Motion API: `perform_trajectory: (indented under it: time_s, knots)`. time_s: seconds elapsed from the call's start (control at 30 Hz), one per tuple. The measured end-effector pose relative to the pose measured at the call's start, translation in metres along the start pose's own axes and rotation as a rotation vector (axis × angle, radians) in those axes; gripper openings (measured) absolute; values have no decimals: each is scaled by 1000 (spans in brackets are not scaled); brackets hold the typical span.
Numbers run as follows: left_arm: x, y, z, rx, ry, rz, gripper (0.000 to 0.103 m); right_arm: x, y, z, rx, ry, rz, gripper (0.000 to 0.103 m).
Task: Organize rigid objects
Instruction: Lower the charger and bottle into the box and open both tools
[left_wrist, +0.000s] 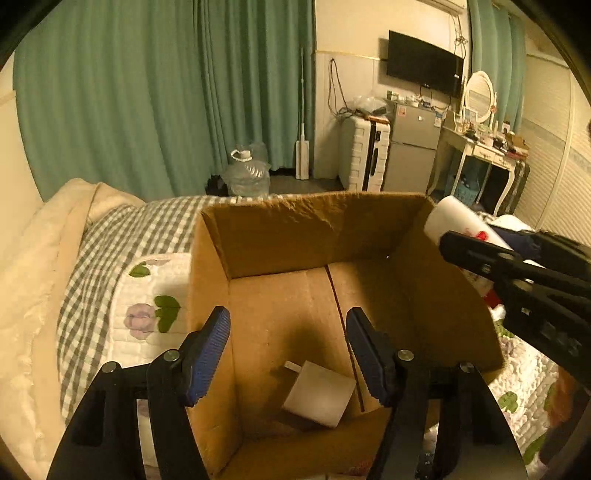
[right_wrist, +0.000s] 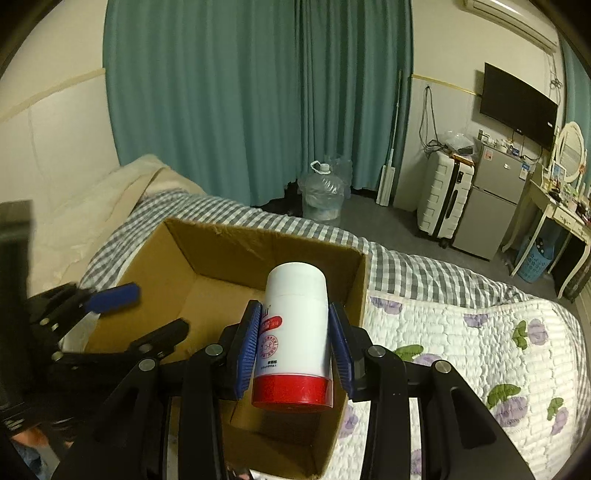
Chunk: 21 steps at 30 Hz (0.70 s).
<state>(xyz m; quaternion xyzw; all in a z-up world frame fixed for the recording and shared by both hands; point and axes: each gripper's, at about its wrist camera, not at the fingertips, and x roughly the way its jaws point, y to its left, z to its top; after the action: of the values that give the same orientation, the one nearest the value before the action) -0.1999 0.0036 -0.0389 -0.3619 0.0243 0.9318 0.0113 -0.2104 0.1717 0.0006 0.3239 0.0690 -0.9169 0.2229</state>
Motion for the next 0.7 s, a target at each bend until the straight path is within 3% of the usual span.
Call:
perform_trajectory:
  time_s: [0.07, 0.1, 0.13, 0.37, 0.5, 0.7]
  knots:
    - [-11, -1, 1, 7, -13, 7, 68, -1, -5, 0, 26, -3, -5, 42]
    - [-21, -1, 2, 15, -23, 15, 68, -4, -6, 1, 31, 0, -13, 66]
    - [-28, -1, 2, 20, -31, 24, 68, -10, -6, 0, 32, -9, -23, 80]
    - [-111, 7, -12, 12, -126, 68, 74, -81, 2, -3, 14, -40, -111, 80]
    - [-142, 16, -35, -11, -127, 86, 75, -125, 13, -25, 10, -27, -146, 80]
    - [-159, 21, -75, -18, -106, 109, 75, -156, 35, -72, 20, 4, -129, 80]
